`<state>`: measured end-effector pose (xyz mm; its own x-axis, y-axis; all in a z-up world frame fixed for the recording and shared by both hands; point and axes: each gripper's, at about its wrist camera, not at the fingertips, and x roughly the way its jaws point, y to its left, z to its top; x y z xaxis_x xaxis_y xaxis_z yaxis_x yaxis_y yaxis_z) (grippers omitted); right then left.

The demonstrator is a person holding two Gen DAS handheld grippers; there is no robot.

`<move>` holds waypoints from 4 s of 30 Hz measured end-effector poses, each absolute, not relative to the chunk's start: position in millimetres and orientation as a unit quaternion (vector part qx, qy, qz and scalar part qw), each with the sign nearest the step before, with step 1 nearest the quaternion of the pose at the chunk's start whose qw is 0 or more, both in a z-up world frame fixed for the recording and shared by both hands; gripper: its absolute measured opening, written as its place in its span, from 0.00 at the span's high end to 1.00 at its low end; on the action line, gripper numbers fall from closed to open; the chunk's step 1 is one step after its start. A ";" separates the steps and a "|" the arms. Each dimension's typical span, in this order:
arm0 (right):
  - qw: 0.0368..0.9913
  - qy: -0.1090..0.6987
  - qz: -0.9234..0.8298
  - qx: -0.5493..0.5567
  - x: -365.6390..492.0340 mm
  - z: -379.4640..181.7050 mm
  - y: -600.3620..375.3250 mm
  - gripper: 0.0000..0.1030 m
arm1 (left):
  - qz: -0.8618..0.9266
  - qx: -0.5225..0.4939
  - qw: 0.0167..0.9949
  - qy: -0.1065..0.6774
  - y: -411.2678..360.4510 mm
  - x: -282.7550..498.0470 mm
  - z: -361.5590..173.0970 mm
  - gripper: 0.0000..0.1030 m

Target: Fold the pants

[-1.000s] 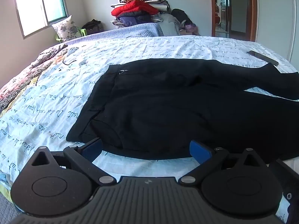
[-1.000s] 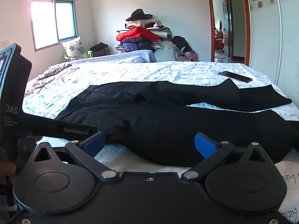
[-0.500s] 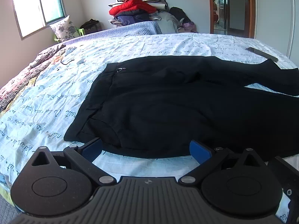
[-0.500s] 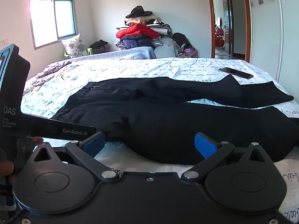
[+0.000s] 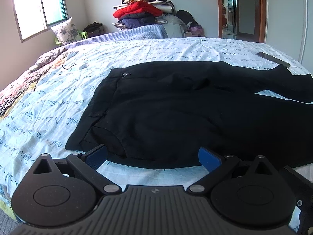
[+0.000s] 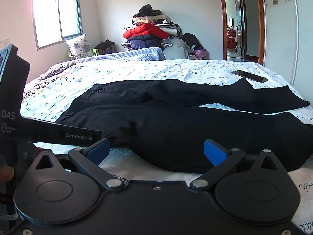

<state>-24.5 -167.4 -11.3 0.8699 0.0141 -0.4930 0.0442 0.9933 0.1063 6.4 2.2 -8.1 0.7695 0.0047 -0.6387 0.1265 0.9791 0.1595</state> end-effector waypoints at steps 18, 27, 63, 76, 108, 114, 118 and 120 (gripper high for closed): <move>0.962 0.264 -0.025 0.058 -14.4 -11.7 -170.3 0.00 | -0.036 0.080 0.931 0.353 12.5 9.8 -6.8 0.01; 0.940 0.311 -0.095 0.101 13.3 -14.1 -197.8 0.00 | -0.040 0.069 0.932 0.354 24.7 10.2 -2.1 0.01; 0.969 0.243 0.043 0.001 104.3 28.2 -178.9 0.00 | 0.025 0.130 0.933 0.334 41.3 103.8 15.5 0.01; 0.963 0.192 0.120 -0.147 172.7 33.5 -154.1 0.00 | 0.062 0.148 0.924 0.346 59.7 136.4 5.9 0.01; 0.835 0.343 0.340 -0.263 395.5 -35.8 -88.3 0.86 | -0.059 0.262 0.925 0.269 96.7 265.6 16.3 0.04; 0.800 0.254 0.367 -0.403 330.3 -23.7 -72.4 0.87 | -0.225 0.373 0.871 0.226 84.2 282.3 3.6 0.09; 0.786 0.220 0.374 -0.440 309.5 -12.9 -74.3 0.87 | -0.288 0.419 0.841 0.186 72.2 272.2 -0.1 0.09; 0.784 0.205 0.383 -0.443 300.9 -2.5 -79.5 0.87 | -0.312 0.463 0.814 0.160 63.3 261.5 -7.6 0.09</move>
